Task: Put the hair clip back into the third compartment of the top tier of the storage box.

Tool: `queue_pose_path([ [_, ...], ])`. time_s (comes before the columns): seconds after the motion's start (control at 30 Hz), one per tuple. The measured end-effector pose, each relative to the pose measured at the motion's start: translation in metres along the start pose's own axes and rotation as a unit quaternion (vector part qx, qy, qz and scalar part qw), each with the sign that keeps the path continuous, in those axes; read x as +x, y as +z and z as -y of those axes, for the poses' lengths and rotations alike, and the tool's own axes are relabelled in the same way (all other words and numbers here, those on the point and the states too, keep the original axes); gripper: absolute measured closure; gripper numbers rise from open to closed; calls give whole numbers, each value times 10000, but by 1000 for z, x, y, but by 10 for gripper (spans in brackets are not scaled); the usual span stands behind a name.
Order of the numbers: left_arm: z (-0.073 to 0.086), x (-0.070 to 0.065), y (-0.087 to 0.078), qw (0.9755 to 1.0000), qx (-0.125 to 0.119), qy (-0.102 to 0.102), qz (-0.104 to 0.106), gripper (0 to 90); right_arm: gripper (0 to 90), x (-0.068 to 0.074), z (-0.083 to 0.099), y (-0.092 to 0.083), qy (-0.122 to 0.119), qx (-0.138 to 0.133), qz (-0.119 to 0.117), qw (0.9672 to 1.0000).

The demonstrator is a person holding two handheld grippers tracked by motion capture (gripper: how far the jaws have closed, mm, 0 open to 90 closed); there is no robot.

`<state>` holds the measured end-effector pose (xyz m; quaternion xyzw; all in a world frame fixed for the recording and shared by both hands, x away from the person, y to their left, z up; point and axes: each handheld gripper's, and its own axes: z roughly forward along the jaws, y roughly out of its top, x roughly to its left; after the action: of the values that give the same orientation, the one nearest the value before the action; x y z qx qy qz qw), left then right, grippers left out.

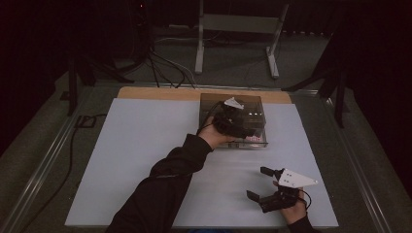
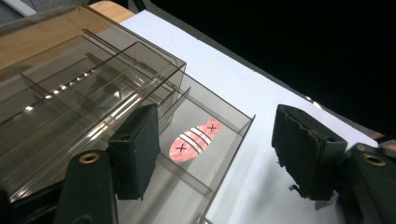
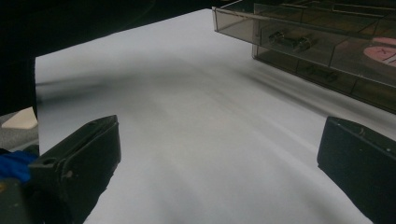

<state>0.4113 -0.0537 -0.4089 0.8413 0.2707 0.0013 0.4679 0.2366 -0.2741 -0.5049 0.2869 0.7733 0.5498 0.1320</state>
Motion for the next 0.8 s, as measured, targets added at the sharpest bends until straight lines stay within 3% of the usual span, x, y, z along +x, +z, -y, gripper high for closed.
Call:
queue_pose_path([
  [0.17,5,-1,-14,10000,-90,39,-14,289,0,0,0,1,-12,15,4,10000],
  [0.5,16,3,-39,9997,-152,-81,-179,193,0,-1,1,1,14,29,2,10000],
  [0.8,24,10,-59,9993,-290,-130,-180,118,0,-2,2,0,27,4,3,10000],
])
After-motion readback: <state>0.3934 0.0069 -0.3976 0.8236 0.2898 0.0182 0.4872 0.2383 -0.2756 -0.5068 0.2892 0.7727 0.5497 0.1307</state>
